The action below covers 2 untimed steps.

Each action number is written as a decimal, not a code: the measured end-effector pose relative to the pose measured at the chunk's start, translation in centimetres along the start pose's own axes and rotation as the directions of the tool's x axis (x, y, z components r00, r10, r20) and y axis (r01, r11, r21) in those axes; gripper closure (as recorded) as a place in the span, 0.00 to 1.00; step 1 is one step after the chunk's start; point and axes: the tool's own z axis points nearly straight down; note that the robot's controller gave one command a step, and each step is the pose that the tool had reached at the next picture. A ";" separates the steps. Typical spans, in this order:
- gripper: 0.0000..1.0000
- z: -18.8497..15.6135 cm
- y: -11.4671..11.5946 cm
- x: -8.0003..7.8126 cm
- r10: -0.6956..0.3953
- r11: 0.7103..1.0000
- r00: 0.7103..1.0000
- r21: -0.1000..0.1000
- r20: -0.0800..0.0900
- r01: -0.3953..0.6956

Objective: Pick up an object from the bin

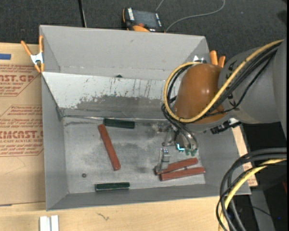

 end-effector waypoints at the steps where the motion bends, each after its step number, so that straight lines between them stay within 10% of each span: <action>1: 0.00 5.9 -8.8 1.2 -0.125 0.992 0.992 0.002 0.002 0.125; 2: 0.00 2.7 -7.5 2.5 -0.290 0.957 0.957 0.003 0.008 0.290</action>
Offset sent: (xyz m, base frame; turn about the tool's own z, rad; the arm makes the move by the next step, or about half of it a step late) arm -0.0107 -0.0842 -0.0566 -0.1307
